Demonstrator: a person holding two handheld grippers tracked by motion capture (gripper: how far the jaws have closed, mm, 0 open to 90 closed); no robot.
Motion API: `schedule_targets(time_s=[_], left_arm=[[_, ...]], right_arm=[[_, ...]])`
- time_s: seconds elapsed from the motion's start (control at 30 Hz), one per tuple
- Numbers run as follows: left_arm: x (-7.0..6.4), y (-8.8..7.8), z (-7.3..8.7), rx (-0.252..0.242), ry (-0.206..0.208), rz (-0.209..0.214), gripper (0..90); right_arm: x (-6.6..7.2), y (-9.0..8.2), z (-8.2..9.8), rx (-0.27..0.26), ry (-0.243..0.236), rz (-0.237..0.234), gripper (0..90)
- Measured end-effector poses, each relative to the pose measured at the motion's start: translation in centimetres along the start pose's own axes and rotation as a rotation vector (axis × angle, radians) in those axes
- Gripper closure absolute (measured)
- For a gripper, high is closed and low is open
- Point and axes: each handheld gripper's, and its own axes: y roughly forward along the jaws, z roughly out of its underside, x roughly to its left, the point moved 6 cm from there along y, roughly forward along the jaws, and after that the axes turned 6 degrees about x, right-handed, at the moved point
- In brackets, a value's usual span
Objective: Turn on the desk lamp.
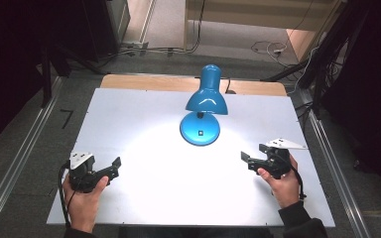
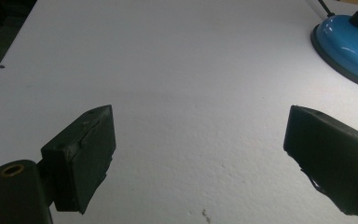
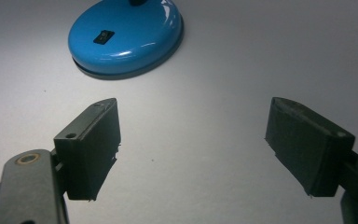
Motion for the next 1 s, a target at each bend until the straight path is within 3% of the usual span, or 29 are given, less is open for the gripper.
schedule_targets(time_s=[0.27, 0.6, 1.0], left_arm=[[0.6, -0.5, 0.3, 0.01, 0.002, -0.007, 9.3], [1.3, -0.9, 0.5, 0.017, -0.007, -0.013, 9.3], [2.9, -1.7, 1.1, 0.018, -0.014, -0.034, 9.5]], right_arm=[[-2.3, -2.0, 1.6, -0.009, 0.036, 0.038, 16.4], [-5.4, -4.7, 4.1, -0.02, 0.116, 0.107, 16.4], [-8.4, -6.1, 6.8, 0.024, 0.151, 0.215, 15.9]])
